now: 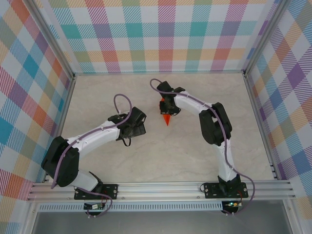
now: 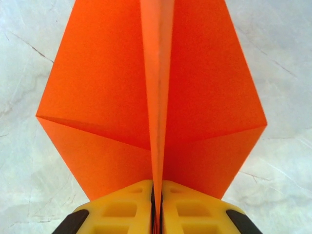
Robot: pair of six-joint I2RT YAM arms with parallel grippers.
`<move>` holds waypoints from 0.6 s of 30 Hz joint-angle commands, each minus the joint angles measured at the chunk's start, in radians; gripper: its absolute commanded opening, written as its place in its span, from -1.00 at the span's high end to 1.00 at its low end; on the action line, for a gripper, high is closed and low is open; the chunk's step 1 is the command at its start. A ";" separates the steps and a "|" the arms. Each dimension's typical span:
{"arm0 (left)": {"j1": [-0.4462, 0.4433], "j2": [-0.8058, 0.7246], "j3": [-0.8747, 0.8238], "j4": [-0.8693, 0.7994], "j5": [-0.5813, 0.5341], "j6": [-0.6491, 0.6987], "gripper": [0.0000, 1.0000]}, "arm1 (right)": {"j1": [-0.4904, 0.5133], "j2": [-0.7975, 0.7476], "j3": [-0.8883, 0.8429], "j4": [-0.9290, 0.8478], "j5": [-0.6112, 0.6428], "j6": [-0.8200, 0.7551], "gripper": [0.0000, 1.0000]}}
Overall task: Fold a paper plane with a square sheet of paper (pick it up from the middle)
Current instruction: Move the paper plane to the center of the table.
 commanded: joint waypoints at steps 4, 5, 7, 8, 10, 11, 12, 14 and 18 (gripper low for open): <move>0.012 0.001 -0.006 -0.001 0.023 -0.001 -1.00 | -0.001 0.061 0.060 -0.079 -0.040 0.003 0.73; 0.012 0.004 -0.007 0.000 0.025 -0.001 -1.00 | -0.001 0.069 0.066 -0.083 -0.043 0.004 0.71; 0.012 0.009 -0.006 0.001 0.028 -0.002 -1.00 | -0.001 0.088 0.083 -0.097 -0.047 0.007 0.68; 0.012 0.009 -0.005 0.000 0.030 -0.001 -1.00 | -0.001 0.095 0.087 -0.100 -0.047 0.010 0.66; 0.012 0.011 -0.005 -0.001 0.030 0.001 -1.00 | -0.001 0.103 0.085 -0.100 -0.047 0.019 0.61; 0.012 0.011 -0.005 -0.002 0.027 0.000 -1.00 | -0.002 0.105 0.083 -0.099 -0.047 0.021 0.60; 0.012 0.009 -0.004 -0.003 0.026 0.000 -1.00 | -0.002 0.107 0.079 -0.097 -0.048 0.025 0.59; 0.013 0.009 -0.003 -0.002 0.026 0.002 -1.00 | -0.001 0.107 0.077 -0.096 -0.049 0.029 0.59; 0.014 0.009 0.003 -0.007 0.021 0.004 -1.00 | -0.001 0.088 0.087 -0.104 -0.052 0.033 0.58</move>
